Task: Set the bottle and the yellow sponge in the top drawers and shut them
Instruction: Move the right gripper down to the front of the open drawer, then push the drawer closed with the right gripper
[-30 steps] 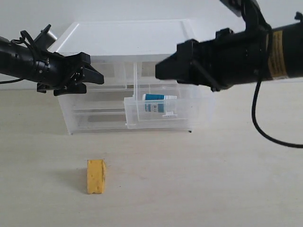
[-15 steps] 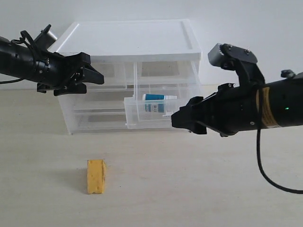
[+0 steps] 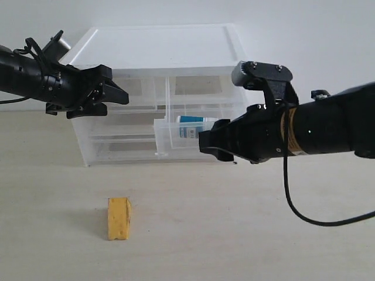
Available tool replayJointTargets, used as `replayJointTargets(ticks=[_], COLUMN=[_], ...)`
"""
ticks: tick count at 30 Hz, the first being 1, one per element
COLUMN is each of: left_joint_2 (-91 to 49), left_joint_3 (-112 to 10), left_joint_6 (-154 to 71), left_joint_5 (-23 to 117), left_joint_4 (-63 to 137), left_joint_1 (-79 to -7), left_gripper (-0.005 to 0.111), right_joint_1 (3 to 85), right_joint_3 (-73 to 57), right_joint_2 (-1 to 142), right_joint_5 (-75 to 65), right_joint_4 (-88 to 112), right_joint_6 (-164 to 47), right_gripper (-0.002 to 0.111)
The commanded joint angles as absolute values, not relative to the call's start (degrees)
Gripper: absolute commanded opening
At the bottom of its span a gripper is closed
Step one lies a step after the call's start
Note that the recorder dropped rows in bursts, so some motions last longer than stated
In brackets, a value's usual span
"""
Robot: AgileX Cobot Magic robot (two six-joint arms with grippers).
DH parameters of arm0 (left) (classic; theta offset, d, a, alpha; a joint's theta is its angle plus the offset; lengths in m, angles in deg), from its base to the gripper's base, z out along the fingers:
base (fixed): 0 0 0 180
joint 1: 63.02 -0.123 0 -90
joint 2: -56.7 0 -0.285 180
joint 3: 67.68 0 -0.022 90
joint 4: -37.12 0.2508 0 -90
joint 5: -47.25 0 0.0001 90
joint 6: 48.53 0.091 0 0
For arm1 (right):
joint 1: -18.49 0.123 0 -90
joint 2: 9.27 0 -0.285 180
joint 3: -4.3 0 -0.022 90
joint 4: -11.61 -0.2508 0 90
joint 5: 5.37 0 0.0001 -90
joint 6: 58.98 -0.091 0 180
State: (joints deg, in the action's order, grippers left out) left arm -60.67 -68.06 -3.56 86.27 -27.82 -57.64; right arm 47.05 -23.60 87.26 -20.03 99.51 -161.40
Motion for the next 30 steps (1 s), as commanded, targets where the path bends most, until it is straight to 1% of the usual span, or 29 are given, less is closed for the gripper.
replayJointTargets(ticks=[1, 11, 16, 22, 30], left_joint_2=[-60.72, -60.72, -60.94, -62.29, -63.53], left_joint_3=[-68.41, -68.41, -68.41, -68.41, -68.41], left_joint_6=[-2.48, -2.48, -2.48, -2.48, -2.48], left_joint_5=[81.31, 81.31, 81.33, 81.52, 81.38], left_joint_4=[-29.45, -29.45, -29.45, -29.45, -29.45], left_joint_1=[-57.86, -57.86, -57.86, -57.86, -57.86], left_gripper=[0.061, 0.061, 0.061, 0.061, 0.061], right_joint_1=[47.08, 47.08, 47.08, 47.08, 47.08], right_joint_3=[-20.06, -12.17, -8.89, -9.75, -15.13], right_joint_2=[87.22, 87.22, 87.22, 87.36, 87.15], right_joint_5=[-17.92, -11.94, -12.65, -18.05, -21.13], right_joint_4=[98.76, 98.63, 98.27, 98.43, 101.95], right_joint_6=[-160.78, -160.36, -161.13, -162.49, -163.0], right_gripper=[0.051, 0.051, 0.051, 0.051, 0.051])
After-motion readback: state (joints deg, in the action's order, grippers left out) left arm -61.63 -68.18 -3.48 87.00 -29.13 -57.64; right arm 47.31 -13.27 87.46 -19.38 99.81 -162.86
